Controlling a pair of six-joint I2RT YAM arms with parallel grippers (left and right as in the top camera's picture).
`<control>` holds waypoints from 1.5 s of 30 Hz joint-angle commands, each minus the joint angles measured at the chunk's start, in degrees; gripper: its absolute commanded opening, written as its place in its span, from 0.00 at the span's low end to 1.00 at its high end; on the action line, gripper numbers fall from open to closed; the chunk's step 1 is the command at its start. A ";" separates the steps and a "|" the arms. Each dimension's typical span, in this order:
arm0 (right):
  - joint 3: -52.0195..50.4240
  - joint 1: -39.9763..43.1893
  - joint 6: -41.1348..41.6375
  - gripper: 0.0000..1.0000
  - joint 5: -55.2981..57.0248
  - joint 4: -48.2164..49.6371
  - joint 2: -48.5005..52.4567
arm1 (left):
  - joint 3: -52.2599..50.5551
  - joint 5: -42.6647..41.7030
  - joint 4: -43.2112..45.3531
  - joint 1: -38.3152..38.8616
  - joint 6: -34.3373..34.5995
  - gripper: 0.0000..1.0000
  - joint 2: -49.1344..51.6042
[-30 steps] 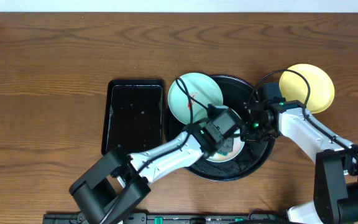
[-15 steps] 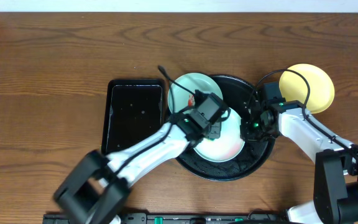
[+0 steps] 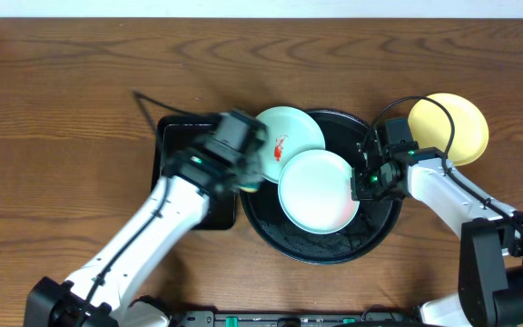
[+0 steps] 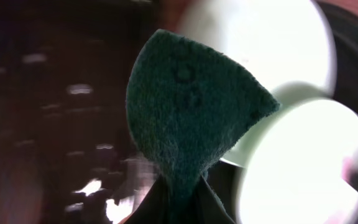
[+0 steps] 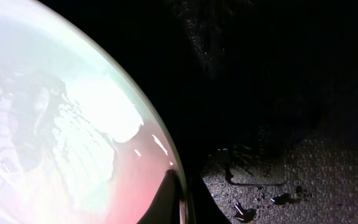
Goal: Clean dirty plates on tray and stack at the side
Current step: 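Retract the left gripper with the sponge over the rectangular tray, then lift the pale-green plate with the right gripper onto the yellow plate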
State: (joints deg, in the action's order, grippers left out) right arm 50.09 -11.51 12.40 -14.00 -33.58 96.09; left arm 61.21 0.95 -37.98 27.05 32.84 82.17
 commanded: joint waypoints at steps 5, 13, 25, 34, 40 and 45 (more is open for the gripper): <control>2.38 -0.90 -2.08 0.01 2.32 0.00 -6.58 | 0.37 1.20 -2.12 -12.85 -7.39 0.07 -0.79; 3.13 -1.09 -3.89 0.01 13.11 -0.07 -17.00 | -1.36 1.20 -2.05 -20.96 -7.80 0.07 -0.22; 3.13 -4.57 -6.73 0.01 33.99 -3.91 -22.08 | -1.38 1.18 -2.29 -22.05 -7.78 0.07 3.54; 3.96 -10.25 -12.41 0.01 43.89 -1.01 -24.94 | -1.38 0.44 -1.88 -22.03 -10.40 0.07 4.17; 3.96 -18.01 -20.57 0.01 62.58 1.01 -25.33 | -1.38 -0.52 -1.81 -21.99 -12.09 0.08 4.92; 3.96 -22.49 -25.24 0.01 74.23 4.83 -25.33 | -1.38 -0.55 -1.75 -21.99 -12.07 0.08 5.97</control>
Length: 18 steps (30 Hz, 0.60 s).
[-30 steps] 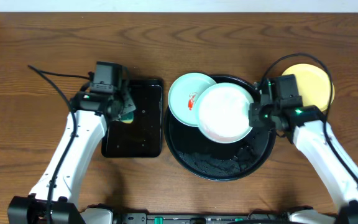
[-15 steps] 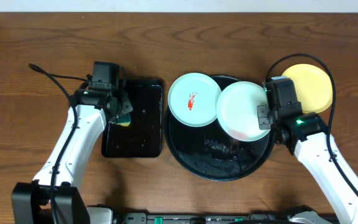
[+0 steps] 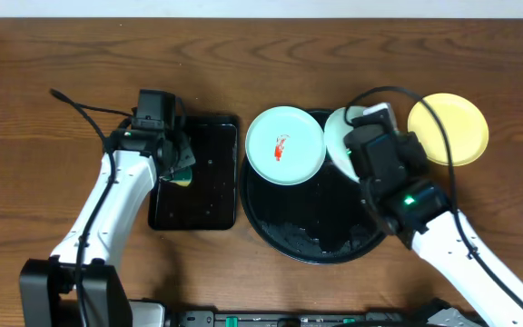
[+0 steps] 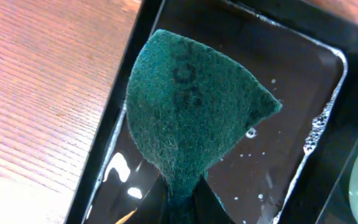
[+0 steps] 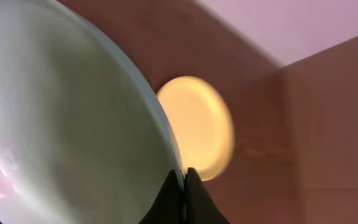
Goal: Clean dirty plates on tray and stack at the side
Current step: 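Lift the pale-green plate with the right gripper onto the yellow plate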
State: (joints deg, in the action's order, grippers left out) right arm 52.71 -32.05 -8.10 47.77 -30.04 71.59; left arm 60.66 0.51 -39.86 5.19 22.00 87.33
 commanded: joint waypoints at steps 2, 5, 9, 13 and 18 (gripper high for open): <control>1.33 -3.10 -5.95 0.01 15.37 2.91 -0.83 | -0.83 -0.13 0.11 -0.13 -1.22 0.07 1.38; 1.33 -4.44 -5.99 0.01 19.54 5.11 -0.83 | -0.83 -0.15 0.11 -0.13 -1.22 0.07 2.25; 1.33 -4.79 -7.91 0.01 20.61 7.72 -0.83 | -0.83 -0.15 0.17 -0.13 -1.22 0.07 3.17; 1.33 -4.79 -8.48 0.01 20.83 8.46 -0.83 | -0.83 -0.13 0.26 -0.13 -1.22 0.08 3.28; 1.33 -4.79 -8.48 0.01 20.85 8.57 -0.83 | -0.83 -0.13 0.24 -0.13 -1.22 0.07 3.28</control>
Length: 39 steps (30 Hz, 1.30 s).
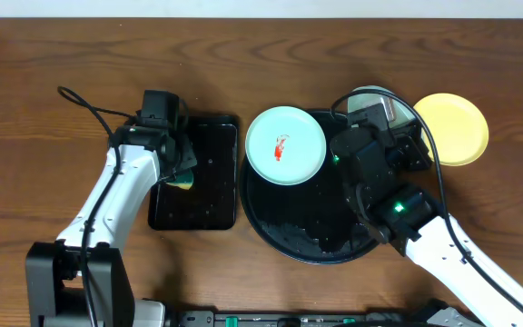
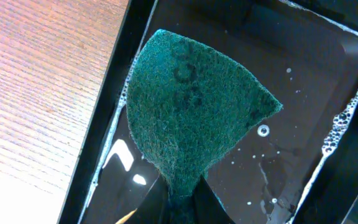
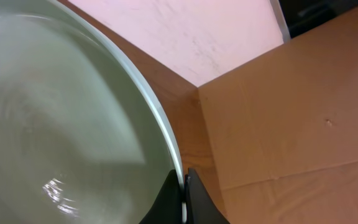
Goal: Clean dirty plates on tray and stack at the side
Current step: 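Lift the pale-green plate with the right gripper onto the yellow plate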
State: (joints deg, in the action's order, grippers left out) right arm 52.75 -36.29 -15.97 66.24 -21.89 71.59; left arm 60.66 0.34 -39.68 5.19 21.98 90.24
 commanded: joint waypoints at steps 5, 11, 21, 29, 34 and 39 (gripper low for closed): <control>1.29 -0.55 -0.59 0.01 2.38 0.50 -0.83 | -0.83 0.02 0.04 -0.13 -1.18 0.07 0.37; 1.29 0.31 2.80 0.01 2.25 1.14 -0.83 | -0.83 0.02 0.04 -0.13 -1.16 0.07 0.37; 1.25 19.82 37.13 0.01 -28.96 -3.89 0.48 | -0.83 0.02 -0.87 -0.13 -1.16 0.07 0.37; 1.25 40.11 57.59 0.01 -47.04 -4.72 5.55 | -0.83 0.04 -0.98 -0.13 -1.16 0.07 0.37; 1.25 49.55 66.12 0.01 -54.69 -4.61 11.30 | -0.83 0.04 -1.01 -0.13 -1.16 0.07 0.37; 1.25 54.75 70.90 0.01 -57.27 -2.47 17.51 | -0.83 0.04 -1.01 -0.13 -1.16 0.07 0.37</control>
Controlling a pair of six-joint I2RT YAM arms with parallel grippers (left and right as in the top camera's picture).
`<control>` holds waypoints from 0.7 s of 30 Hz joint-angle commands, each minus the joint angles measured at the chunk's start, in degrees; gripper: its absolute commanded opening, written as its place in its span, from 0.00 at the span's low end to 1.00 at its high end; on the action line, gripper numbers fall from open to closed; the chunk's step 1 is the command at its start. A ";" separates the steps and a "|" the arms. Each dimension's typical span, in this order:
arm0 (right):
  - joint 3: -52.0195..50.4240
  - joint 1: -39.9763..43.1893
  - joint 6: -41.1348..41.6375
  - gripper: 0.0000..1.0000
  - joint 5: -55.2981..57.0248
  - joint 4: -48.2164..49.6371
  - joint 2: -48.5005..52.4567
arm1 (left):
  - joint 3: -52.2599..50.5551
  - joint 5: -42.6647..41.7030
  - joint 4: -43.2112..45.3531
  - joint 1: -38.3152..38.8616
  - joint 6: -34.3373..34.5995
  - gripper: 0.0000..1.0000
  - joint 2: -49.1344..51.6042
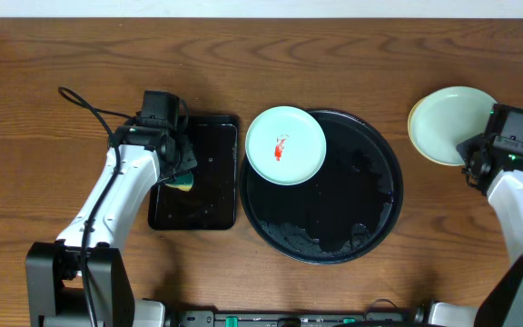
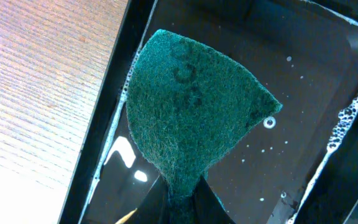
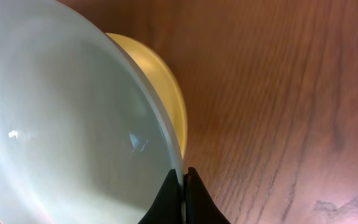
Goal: Clean dirty plates on tray and stack at the side
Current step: 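Lift the pale-green plate with the right gripper onto the yellow plate, then move the right gripper back and grip the last pale-green plate rim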
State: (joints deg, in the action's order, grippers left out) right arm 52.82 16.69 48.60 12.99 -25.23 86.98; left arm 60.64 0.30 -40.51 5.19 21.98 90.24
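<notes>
A pale green plate [image 1: 450,111] is tilted over the yellow plate [image 3: 161,81] at the table's right side. My right gripper [image 1: 476,153] is shut on its near rim [image 3: 183,186]. Whether the two plates touch I cannot tell. A second pale green plate [image 1: 285,145], with a red smear on it, lies on the far left part of the round black tray [image 1: 370,227]. My left gripper [image 1: 180,166] is shut on a green sponge [image 2: 191,106] and holds it over the rectangular black tray [image 1: 198,204].
The rectangular tray holds soapy water with bubbles [image 2: 344,118]. Wet specks lie on the round tray's floor [image 1: 334,238]. Bare wooden table [image 1: 62,73] surrounds both trays. A cable [image 1: 89,104] loops off the left arm.
My right gripper has carried the clean green plate from above the round tray's far right edge out to the yellow plate at the right. The left gripper and sponge have barely shifted.
First the left gripper held the sponge over the round tray beside two green plates, and the right gripper was shut on one plate's rim. Then the sponge was over the rectangular tray and that plate was lifted. Now the plate is over the yellow one.
</notes>
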 commanded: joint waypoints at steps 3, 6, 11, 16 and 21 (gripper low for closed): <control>1.18 3.37 6.91 0.01 -6.58 4.02 5.38 | -0.81 0.09 -0.17 -0.13 -1.16 0.07 0.37; 1.18 4.09 7.10 0.01 -8.59 6.64 7.32 | -0.81 0.09 -0.20 -0.13 -1.16 0.07 0.37; 1.18 4.11 7.08 0.06 -9.20 9.64 8.39 | -0.81 0.09 -0.20 -0.13 -1.16 0.07 0.37; 1.18 3.74 -8.17 0.56 -23.96 16.02 8.39 | -0.81 0.09 -0.15 -0.13 -1.16 0.07 0.37; 1.18 1.27 -21.14 0.53 -37.92 17.62 8.39 | -0.81 0.09 -0.17 -0.13 -1.16 0.08 0.37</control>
State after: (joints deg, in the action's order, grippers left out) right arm 53.06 19.66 38.44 -13.17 -7.64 95.11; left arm 60.64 0.32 -40.51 5.19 21.98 90.24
